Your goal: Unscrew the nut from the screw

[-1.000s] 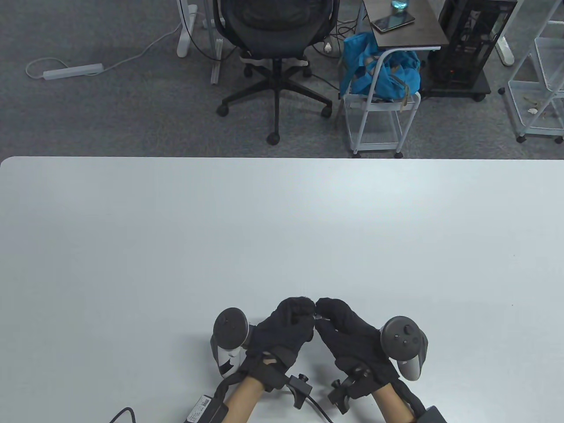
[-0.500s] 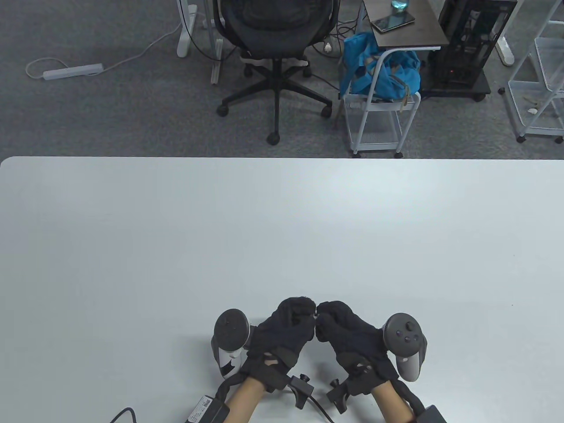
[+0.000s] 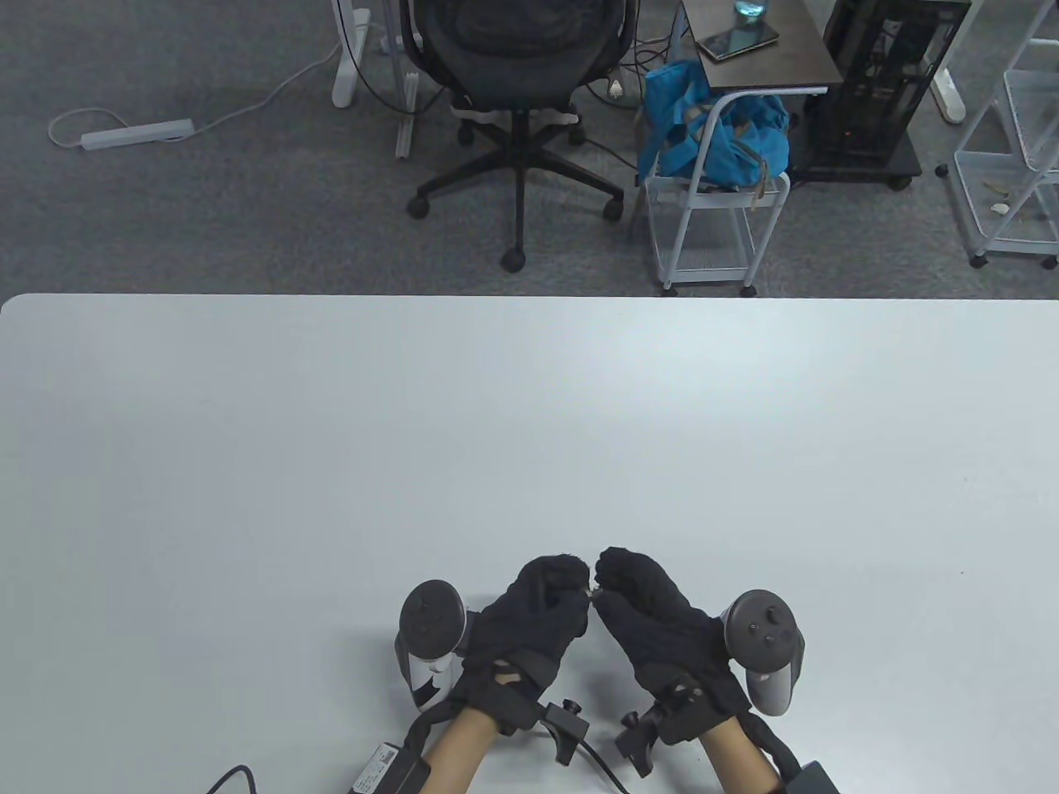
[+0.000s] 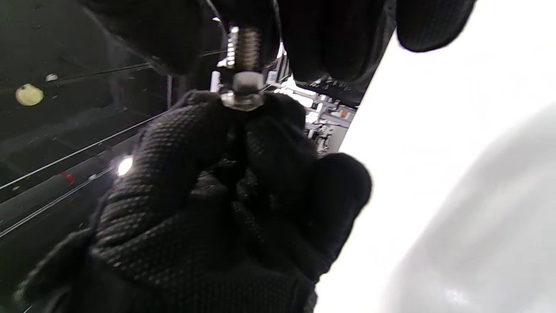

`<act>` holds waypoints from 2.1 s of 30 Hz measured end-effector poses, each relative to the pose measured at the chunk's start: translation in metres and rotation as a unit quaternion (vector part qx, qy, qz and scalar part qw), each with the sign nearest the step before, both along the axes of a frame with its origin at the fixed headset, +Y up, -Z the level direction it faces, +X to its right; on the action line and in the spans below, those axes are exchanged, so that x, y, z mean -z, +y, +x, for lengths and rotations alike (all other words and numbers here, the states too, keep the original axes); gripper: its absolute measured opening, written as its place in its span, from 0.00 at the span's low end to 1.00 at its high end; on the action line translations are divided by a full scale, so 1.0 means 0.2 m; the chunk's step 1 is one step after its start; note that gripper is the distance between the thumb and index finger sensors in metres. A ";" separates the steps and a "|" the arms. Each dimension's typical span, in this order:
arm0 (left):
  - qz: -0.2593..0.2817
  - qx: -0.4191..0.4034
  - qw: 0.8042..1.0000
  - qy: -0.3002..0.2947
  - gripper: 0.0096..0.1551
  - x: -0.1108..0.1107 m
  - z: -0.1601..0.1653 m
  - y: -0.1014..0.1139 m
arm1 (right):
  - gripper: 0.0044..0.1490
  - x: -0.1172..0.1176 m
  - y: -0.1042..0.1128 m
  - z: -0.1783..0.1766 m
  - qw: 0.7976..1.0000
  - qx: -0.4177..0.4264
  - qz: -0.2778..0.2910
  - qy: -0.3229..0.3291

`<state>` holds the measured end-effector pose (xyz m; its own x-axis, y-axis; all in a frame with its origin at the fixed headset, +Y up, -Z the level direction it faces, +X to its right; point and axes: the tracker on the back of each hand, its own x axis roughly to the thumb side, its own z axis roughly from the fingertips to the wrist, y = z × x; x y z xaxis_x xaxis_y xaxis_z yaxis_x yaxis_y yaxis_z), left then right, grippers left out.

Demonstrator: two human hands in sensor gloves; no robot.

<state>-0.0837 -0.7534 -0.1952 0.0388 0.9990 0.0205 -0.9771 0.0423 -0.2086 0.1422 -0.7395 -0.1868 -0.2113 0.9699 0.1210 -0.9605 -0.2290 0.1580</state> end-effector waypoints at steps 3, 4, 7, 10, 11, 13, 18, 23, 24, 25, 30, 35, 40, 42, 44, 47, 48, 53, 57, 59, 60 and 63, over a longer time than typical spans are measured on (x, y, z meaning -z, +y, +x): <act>0.004 0.002 1.000 0.000 0.26 0.00 0.00 0.00 | 0.39 0.01 -0.02 0.01 1.000 -0.017 -0.012 -0.009; 0.006 0.003 1.000 -0.002 0.26 0.00 0.00 0.00 | 0.37 0.01 -0.02 0.00 1.000 -0.017 -0.013 -0.003; 0.004 0.001 1.000 0.002 0.26 0.00 0.00 -0.01 | 0.35 0.00 0.00 -0.01 1.000 -0.024 0.000 -0.002; 0.001 0.000 1.000 0.002 0.26 0.00 -0.01 -0.01 | 0.35 0.00 0.02 -0.02 0.999 -0.027 0.013 0.011; 0.000 0.000 1.000 0.003 0.26 0.00 -0.01 -0.01 | 0.34 0.00 0.03 -0.02 0.999 -0.025 0.019 0.013; 0.000 0.003 1.000 0.005 0.26 0.00 0.00 -0.01 | 0.34 0.00 0.04 -0.02 0.999 -0.036 0.031 0.018; -0.005 -0.009 1.000 0.010 0.26 0.00 -0.01 -0.01 | 0.35 0.00 0.04 -0.01 0.999 -0.011 0.025 0.028; 0.006 0.000 1.000 0.005 0.26 0.00 0.00 -0.01 | 0.43 0.00 -0.01 0.01 1.000 0.001 -0.029 -0.011; 0.008 0.001 1.000 0.004 0.26 0.00 0.00 -0.01 | 0.43 0.00 -0.02 0.01 0.999 -0.006 -0.033 -0.008; 0.010 0.003 1.000 0.003 0.26 0.00 0.00 0.00 | 0.42 0.01 -0.03 0.01 0.999 -0.013 -0.036 -0.001; 0.009 0.006 1.000 0.004 0.26 0.00 0.00 -0.01 | 0.35 0.00 0.00 -0.02 1.000 -0.019 -0.021 0.010; 0.003 0.004 1.000 0.005 0.26 0.00 0.00 -0.01 | 0.34 0.00 0.03 -0.02 0.999 -0.024 0.017 0.018; -0.005 -0.009 1.000 0.010 0.26 0.00 -0.01 -0.01 | 0.37 0.00 0.04 -0.02 0.999 -0.017 0.019 0.030; -0.004 -0.006 1.000 0.010 0.26 0.00 -0.01 -0.01 | 0.41 0.00 0.01 -0.02 1.000 -0.002 0.003 0.021; 0.000 -0.003 1.000 0.008 0.26 0.00 0.00 -0.01 | 0.44 0.00 -0.01 -0.01 1.000 -0.008 -0.029 0.000; 0.005 0.002 1.000 0.004 0.26 0.00 0.00 -0.01 | 0.42 0.01 -0.02 0.00 0.999 -0.030 -0.030 0.004; 0.006 0.002 1.000 0.003 0.26 0.00 0.00 -0.01 | 0.41 0.01 -0.02 0.00 0.999 -0.028 -0.030 0.003; 0.004 0.004 1.000 0.003 0.26 0.00 0.00 -0.01 | 0.35 0.01 0.01 -0.02 1.000 -0.024 -0.009 0.014; 0.000 0.005 1.000 0.004 0.26 0.00 0.00 -0.01 | 0.33 0.00 0.04 -0.02 0.999 -0.026 0.015 0.022; -0.006 -0.003 1.000 0.008 0.26 0.00 0.00 -0.01 | 0.32 0.00 0.04 -0.01 0.999 -0.028 0.016 0.025; -0.008 -0.004 1.000 0.009 0.26 0.00 0.00 -0.01 | 0.32 0.00 0.04 -0.01 0.999 -0.025 0.017 0.025; -0.009 -0.005 1.000 0.009 0.26 0.00 0.00 -0.01 | 0.38 0.00 0.02 -0.01 1.000 -0.011 0.010 0.016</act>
